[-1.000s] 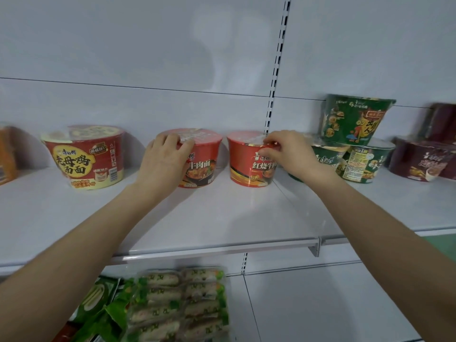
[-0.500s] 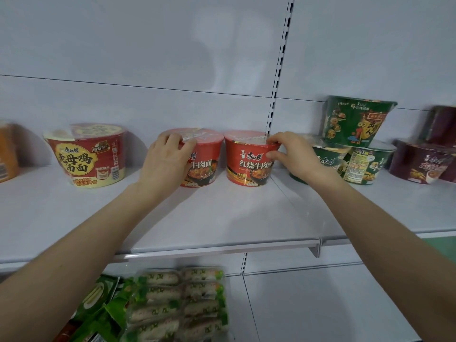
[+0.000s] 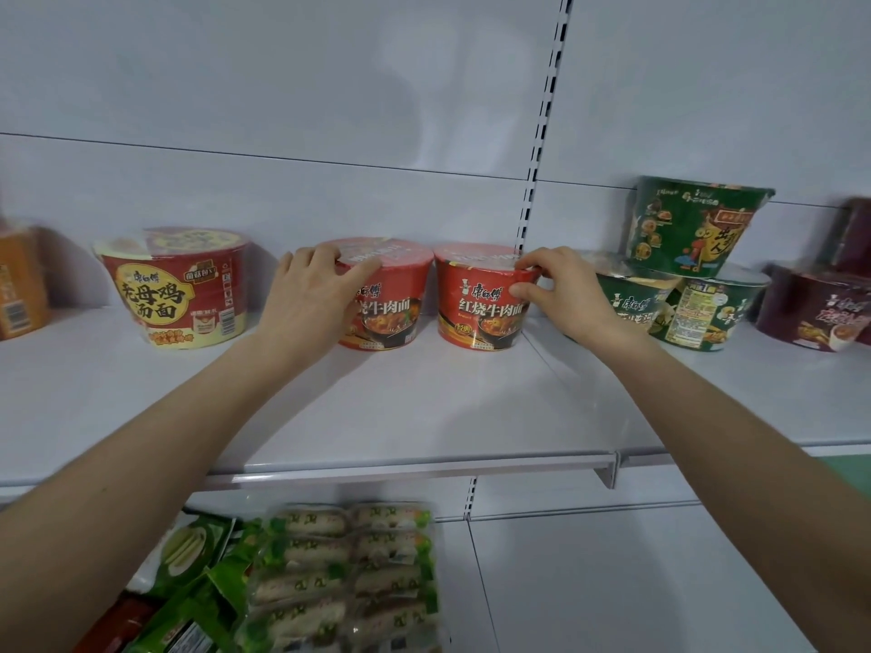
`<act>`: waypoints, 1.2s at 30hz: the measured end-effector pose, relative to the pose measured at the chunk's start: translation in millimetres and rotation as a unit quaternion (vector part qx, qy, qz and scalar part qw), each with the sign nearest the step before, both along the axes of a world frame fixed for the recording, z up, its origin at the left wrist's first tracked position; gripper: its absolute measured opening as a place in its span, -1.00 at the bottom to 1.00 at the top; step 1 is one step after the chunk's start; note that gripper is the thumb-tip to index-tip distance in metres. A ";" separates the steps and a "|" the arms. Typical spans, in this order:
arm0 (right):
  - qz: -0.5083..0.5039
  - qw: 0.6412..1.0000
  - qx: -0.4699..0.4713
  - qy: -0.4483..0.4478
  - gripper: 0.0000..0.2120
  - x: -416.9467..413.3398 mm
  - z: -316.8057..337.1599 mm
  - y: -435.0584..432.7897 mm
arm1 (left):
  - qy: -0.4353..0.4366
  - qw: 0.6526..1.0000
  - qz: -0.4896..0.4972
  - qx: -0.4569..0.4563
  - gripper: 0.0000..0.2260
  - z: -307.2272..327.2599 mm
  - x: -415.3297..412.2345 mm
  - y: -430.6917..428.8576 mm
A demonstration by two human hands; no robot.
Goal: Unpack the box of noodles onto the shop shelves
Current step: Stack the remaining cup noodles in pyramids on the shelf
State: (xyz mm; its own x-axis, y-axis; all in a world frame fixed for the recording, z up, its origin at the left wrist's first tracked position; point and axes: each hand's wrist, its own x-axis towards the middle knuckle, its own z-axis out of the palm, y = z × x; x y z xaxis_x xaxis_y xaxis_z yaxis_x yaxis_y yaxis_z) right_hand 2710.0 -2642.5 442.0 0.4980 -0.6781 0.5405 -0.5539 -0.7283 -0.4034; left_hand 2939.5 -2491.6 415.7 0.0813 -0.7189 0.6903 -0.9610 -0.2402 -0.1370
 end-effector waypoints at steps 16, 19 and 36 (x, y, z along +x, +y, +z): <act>0.015 0.999 -0.001 0.048 -0.58 -11.7 3.4 -5.2 | 0.178 0.956 0.040 0.231 -0.53 -34.8 -35.2 45.4; 0.022 0.998 0.007 0.050 -0.59 -10.1 2.1 -2.3 | 0.213 0.951 0.029 0.221 -0.55 -38.8 -32.7 46.7; -0.013 0.998 -0.037 0.050 -0.64 -1.8 1.8 3.6 | 0.200 0.958 0.030 0.202 -0.56 -41.4 -35.6 46.0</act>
State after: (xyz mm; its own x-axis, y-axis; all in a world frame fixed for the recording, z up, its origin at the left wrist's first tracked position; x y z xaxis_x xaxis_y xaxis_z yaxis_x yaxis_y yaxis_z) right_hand 2708.1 -2638.8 443.7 0.5350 -0.6514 0.5380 -0.6077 -0.7391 -0.2905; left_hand 2903.9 -2445.6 374.3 0.3308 -0.9069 0.2608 -0.9422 -0.3017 0.1459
